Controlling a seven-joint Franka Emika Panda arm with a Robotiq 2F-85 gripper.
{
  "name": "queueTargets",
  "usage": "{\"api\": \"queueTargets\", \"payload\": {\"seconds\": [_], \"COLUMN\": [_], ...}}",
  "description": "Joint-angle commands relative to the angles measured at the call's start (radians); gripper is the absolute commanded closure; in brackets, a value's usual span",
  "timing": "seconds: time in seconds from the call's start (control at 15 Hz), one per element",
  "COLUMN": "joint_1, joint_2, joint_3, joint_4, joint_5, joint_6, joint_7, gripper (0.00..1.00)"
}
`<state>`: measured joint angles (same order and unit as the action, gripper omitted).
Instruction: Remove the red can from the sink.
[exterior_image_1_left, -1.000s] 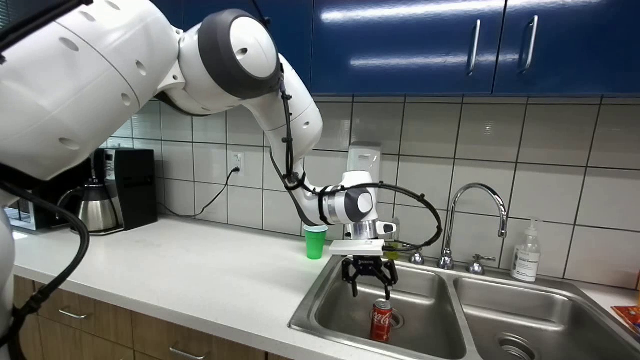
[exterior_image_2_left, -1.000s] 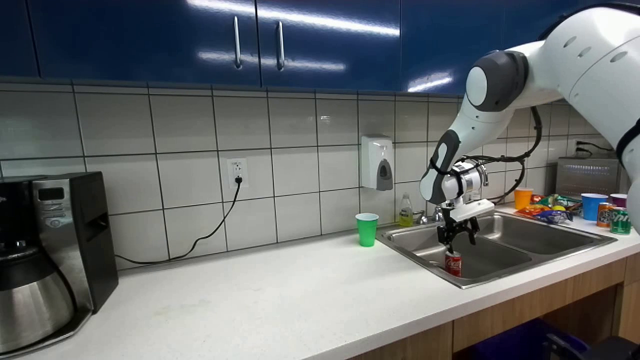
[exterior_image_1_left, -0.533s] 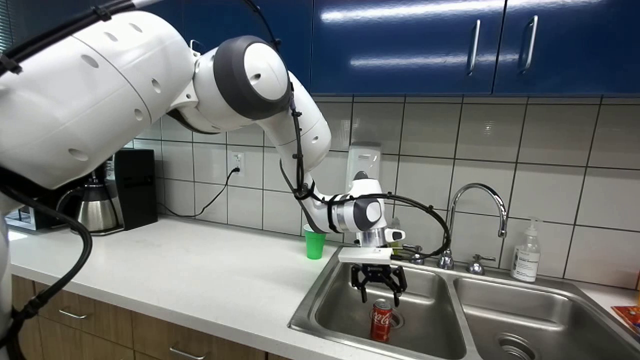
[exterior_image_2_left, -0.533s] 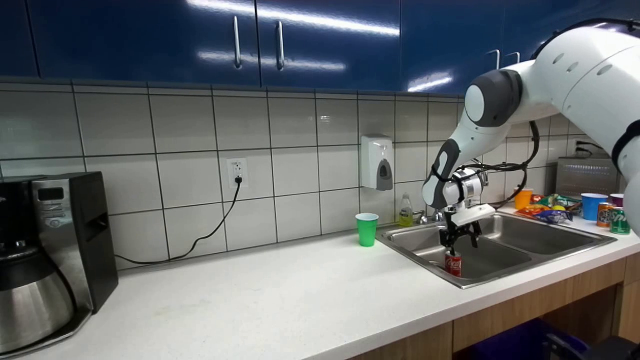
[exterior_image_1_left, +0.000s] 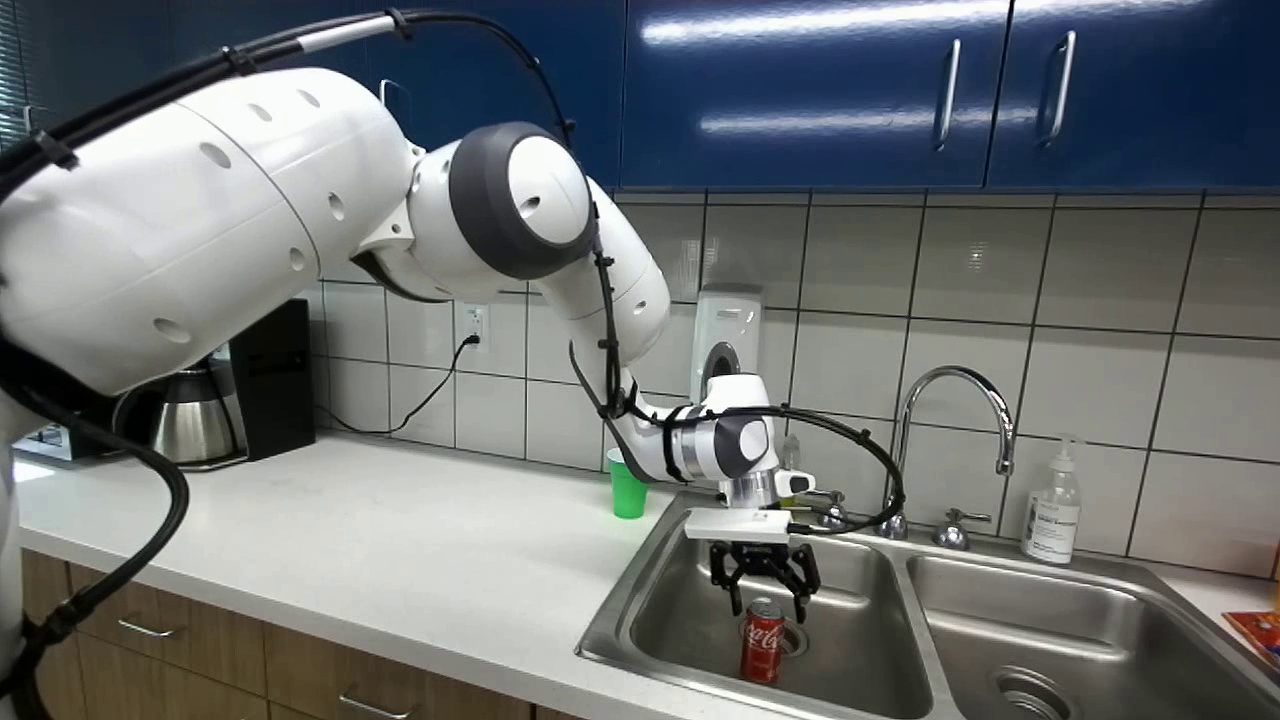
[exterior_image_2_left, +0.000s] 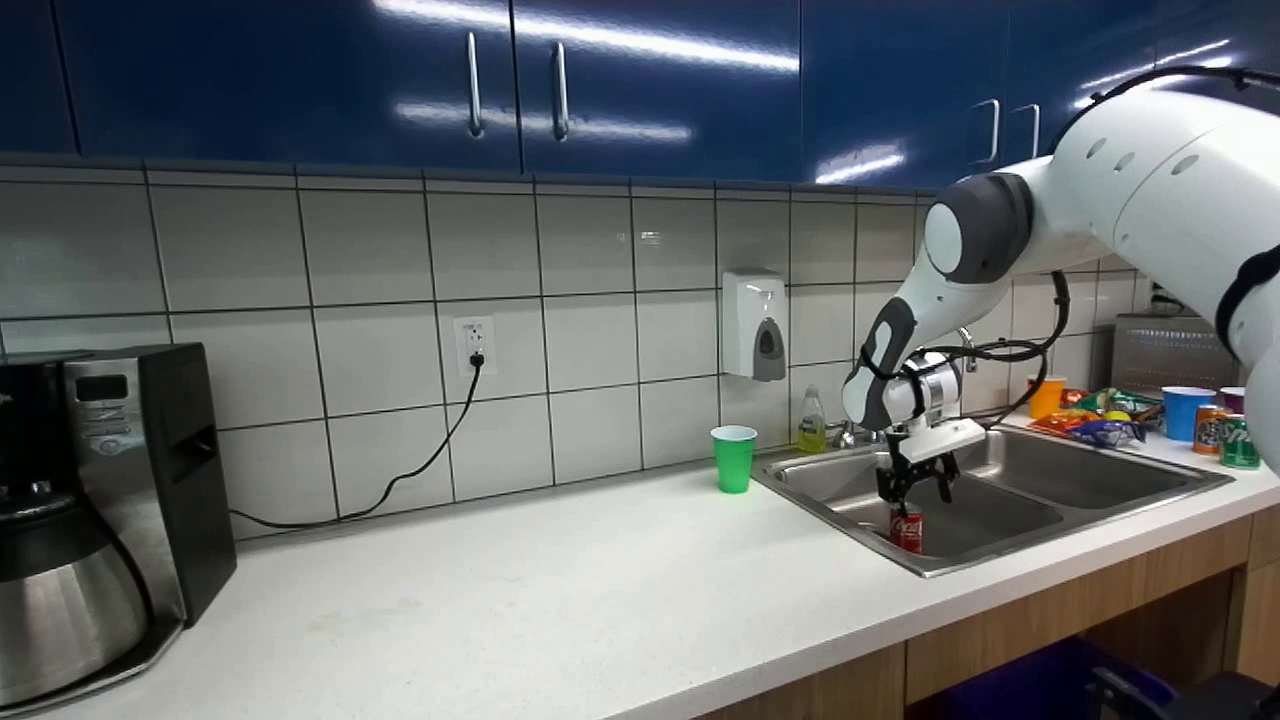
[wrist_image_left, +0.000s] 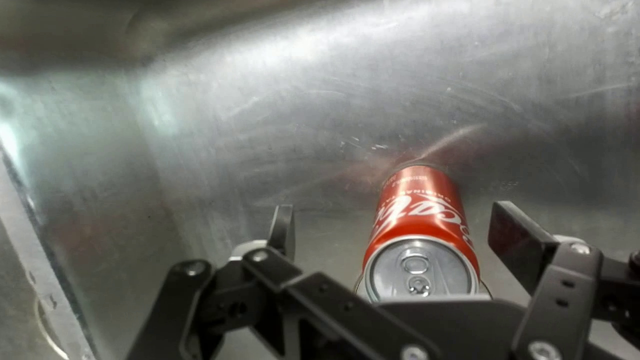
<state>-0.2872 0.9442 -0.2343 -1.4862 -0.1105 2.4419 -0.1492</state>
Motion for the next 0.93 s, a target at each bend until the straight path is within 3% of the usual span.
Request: {"api": "queueTargets", "payload": {"seconds": [0.0, 0.87], "joint_1": [-0.017, -0.015], "joint_2": [0.049, 0.146], "joint_3": [0.016, 0.014], "joint_4": [0.078, 0.190], "joint_5": [0.007, 0.008], "joint_6": [-0.030, -0.044], "joint_7": [0.024, 0.053], "gripper": [0.00, 0.00]}}
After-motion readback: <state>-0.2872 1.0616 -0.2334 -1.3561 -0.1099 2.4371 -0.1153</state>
